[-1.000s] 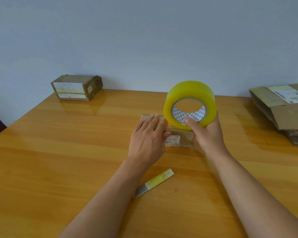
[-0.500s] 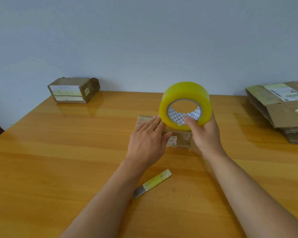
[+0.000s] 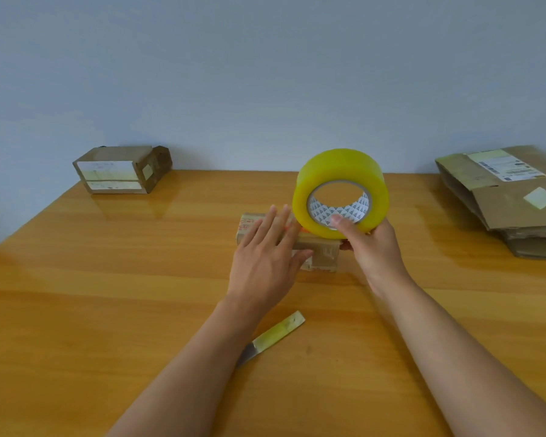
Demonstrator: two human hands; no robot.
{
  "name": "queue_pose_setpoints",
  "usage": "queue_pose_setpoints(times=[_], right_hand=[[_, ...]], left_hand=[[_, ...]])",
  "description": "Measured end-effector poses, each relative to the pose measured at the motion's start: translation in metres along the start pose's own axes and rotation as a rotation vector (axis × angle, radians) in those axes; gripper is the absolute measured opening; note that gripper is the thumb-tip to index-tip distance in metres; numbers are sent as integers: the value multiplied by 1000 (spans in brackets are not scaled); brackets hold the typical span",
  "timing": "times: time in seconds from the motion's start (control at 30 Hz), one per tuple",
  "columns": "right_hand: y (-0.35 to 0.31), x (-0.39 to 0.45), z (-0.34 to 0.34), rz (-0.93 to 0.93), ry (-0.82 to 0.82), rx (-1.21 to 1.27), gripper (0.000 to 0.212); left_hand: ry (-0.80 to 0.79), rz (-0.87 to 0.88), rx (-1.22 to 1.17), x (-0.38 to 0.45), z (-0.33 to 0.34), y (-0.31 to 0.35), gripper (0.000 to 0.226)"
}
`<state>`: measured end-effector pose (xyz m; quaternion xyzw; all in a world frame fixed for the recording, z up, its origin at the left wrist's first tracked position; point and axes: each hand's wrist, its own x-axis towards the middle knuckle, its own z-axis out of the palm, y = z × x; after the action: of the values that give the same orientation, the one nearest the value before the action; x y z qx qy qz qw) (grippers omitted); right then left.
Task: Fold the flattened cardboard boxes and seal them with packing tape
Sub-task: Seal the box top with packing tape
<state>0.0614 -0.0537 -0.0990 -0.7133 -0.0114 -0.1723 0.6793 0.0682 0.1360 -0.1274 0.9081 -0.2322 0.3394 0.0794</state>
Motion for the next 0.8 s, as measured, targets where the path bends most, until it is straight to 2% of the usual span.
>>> queue_pose_setpoints(times=[0.2, 0.3, 0.47, 0.63, 0.8], right_hand=[[4, 0, 1, 31, 64, -54, 26], [8, 3, 0, 67, 128, -45, 28], [9, 5, -5, 160, 194, 201, 25], [9, 0, -2, 103, 51, 155, 55], [5, 3, -5, 166, 165, 192, 39]], left_hand=[[-55, 12, -38, 2, -2, 4, 59], [2, 6, -52, 2, 0, 4, 56], [62, -8, -50, 2, 0, 7, 52], [25, 4, -54, 1, -3, 7, 52], [41, -13, -47, 2, -3, 7, 52]])
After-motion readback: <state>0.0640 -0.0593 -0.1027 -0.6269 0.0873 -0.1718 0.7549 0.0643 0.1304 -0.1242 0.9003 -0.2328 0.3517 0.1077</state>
